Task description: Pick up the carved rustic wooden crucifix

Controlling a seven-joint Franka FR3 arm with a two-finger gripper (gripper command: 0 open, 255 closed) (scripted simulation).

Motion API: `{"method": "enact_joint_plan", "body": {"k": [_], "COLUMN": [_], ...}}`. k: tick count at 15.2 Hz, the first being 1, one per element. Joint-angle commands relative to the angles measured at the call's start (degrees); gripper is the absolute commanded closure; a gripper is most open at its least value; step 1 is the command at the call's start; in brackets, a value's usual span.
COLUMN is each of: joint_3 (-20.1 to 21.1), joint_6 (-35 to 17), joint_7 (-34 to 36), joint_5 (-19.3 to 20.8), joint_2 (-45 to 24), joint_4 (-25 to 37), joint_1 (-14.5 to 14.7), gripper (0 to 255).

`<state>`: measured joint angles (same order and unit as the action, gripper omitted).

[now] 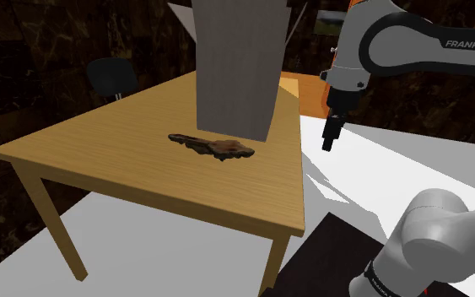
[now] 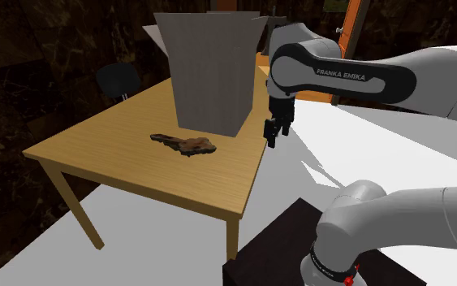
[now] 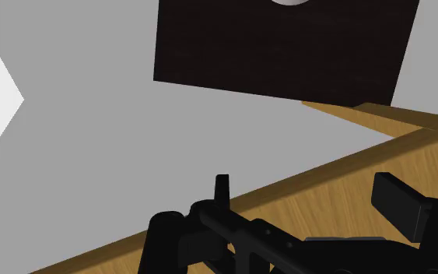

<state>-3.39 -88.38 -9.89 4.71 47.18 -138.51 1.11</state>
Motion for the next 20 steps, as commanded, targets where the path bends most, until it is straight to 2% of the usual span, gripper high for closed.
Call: {"method": "enact_joint_plan", "body": {"k": [1, 11, 20], "joint_3": [0.00, 2.37, 4.50], "joint_6": [0.00, -8.82, -11.67], "joint_7": [0.00, 0.48, 0.04], "joint_5": [0.00, -5.59, -9.44], "joint_2": [0.00, -20.20, -38.18], "joint_4": [0.00, 11.66, 27.39], "joint_1": [0.00, 4.51, 7.58], "gripper": [0, 0, 0]}}
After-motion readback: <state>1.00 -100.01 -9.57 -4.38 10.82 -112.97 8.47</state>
